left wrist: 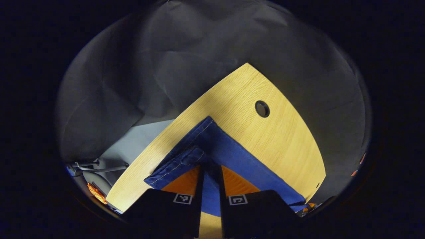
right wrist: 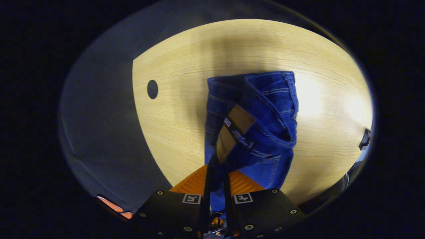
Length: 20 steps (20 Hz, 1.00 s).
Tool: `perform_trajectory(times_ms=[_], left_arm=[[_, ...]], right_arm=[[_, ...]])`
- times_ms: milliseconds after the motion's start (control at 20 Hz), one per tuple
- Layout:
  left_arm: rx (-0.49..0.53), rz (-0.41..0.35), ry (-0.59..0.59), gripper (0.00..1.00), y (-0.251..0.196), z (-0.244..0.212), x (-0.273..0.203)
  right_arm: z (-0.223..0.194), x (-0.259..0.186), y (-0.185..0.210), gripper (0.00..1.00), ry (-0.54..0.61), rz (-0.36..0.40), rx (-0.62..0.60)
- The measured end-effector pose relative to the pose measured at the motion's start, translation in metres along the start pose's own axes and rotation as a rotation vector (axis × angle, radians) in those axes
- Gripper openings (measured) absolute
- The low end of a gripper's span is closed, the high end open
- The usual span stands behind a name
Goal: Grasp the waist and the cuffs of the jeans and fold them to make the two legs overlap; first hold the waist and fold one-third of the jeans toward the cuffs, then hold the cuffs and fold the remaining one-third in the same direction to finish folding.
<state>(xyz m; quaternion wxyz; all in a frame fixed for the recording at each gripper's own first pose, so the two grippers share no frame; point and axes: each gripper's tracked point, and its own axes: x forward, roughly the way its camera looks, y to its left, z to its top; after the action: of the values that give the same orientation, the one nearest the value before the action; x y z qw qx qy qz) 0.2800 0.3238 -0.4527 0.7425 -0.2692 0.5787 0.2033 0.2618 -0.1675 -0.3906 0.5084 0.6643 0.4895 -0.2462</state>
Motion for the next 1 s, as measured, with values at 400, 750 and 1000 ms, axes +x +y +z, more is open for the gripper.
perform_trajectory(times_ms=[400,750,1000], left_arm=[[0.123,-0.079,-0.208,0.71,-0.035,0.009,-0.053],[0.342,-0.134,-0.497,0.98,-0.088,-0.009,-0.123],[0.385,-0.171,-0.595,0.98,-0.106,-0.028,-0.160]], right_arm=[[0.023,-0.032,0.024,0.49,-0.139,0.142,-0.196],[0.035,-0.062,-0.023,0.97,-0.247,0.078,-0.491],[0.049,-0.069,-0.057,0.98,-0.299,-0.002,-0.573]])
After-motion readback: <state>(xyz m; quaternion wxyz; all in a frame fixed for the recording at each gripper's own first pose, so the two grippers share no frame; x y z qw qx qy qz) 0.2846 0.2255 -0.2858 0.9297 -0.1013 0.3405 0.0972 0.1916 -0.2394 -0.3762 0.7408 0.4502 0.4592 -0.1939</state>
